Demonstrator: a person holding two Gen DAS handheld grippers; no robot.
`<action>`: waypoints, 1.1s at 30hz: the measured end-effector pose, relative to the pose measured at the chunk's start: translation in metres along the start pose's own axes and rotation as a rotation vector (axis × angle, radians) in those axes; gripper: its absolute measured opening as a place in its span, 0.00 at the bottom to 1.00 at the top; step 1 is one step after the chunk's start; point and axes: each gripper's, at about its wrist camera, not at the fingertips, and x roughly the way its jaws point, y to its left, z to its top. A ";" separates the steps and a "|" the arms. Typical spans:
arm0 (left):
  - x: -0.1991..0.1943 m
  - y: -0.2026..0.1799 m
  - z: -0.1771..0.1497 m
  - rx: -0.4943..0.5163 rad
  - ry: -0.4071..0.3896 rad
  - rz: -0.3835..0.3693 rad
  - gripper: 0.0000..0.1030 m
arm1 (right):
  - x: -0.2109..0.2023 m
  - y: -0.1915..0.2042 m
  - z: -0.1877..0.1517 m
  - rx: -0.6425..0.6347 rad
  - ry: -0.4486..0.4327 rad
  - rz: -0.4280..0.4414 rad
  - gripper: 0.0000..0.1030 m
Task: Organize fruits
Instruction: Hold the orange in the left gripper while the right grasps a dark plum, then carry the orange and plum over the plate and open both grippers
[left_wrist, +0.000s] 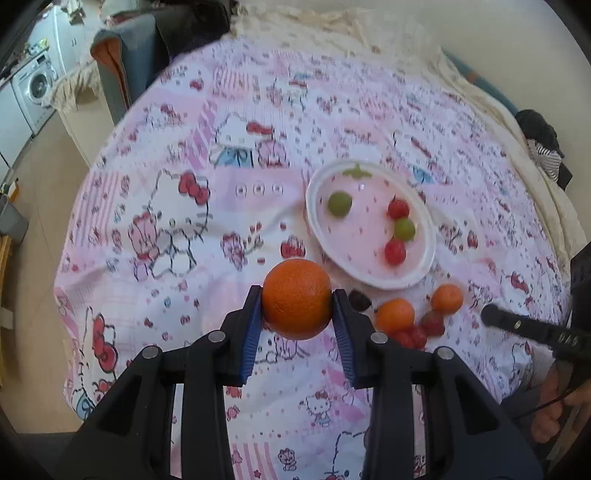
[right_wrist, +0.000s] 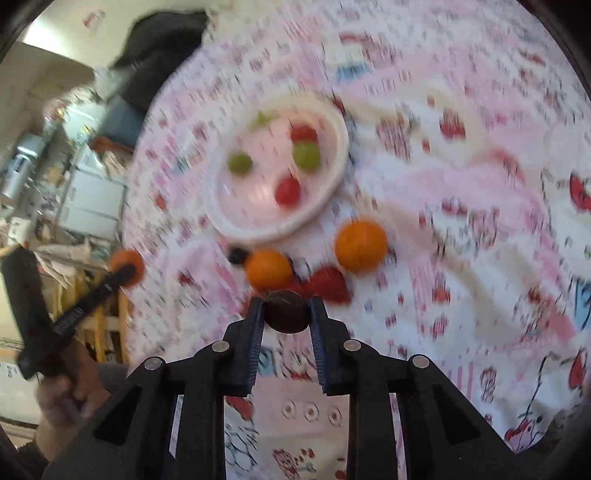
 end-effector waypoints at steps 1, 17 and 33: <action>-0.004 -0.001 0.003 0.007 -0.021 -0.001 0.32 | -0.005 0.003 0.004 -0.010 -0.023 0.009 0.25; 0.011 -0.033 0.063 0.122 -0.103 0.009 0.32 | 0.006 0.033 0.069 -0.129 -0.131 0.009 0.25; 0.089 -0.062 0.084 0.190 -0.004 0.023 0.32 | 0.072 0.015 0.120 -0.114 -0.040 -0.057 0.26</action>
